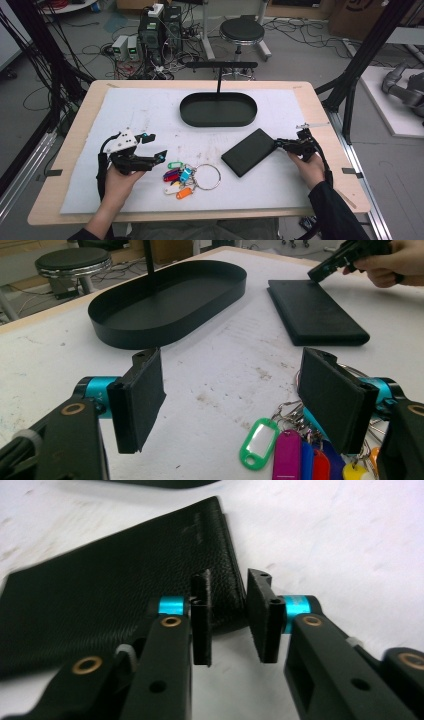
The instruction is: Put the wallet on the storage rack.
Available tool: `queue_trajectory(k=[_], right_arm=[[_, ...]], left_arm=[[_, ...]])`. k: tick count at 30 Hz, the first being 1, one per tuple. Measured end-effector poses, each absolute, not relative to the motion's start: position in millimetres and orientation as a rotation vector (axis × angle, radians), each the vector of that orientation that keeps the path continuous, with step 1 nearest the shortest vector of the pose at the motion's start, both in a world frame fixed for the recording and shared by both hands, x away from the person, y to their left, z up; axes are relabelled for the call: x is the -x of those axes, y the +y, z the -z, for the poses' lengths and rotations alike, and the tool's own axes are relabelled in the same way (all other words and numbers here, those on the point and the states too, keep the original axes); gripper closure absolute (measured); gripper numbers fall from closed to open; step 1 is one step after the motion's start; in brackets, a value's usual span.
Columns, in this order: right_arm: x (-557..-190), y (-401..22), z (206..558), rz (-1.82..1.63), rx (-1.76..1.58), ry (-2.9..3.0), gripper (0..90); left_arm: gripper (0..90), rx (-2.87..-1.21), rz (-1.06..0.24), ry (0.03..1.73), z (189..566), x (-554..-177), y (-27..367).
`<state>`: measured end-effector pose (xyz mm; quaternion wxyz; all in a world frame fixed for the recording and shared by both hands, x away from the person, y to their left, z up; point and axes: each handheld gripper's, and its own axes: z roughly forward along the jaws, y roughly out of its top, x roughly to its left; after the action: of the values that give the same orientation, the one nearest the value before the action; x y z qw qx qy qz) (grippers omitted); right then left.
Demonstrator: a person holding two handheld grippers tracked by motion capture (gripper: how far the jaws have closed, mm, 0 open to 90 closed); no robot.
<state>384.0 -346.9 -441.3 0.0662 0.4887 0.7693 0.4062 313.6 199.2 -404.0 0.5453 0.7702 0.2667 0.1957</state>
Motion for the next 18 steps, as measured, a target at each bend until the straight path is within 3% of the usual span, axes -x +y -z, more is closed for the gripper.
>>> queue_trajectory(k=[10,14,18], right_arm=[[-357,-323,441,-1.254,-1.354,2.48,78.3],[-350,-321,436,-1.276,-1.022,2.496,58.4],[-342,-315,434,-1.172,-0.752,2.512,54.2]], left_arm=[[26.7,-1.837,-0.459,0.616,403,-317,193],[26.6,-1.835,-0.459,0.613,403,-317,192],[26.6,-1.835,-0.458,0.613,404,-317,193]])
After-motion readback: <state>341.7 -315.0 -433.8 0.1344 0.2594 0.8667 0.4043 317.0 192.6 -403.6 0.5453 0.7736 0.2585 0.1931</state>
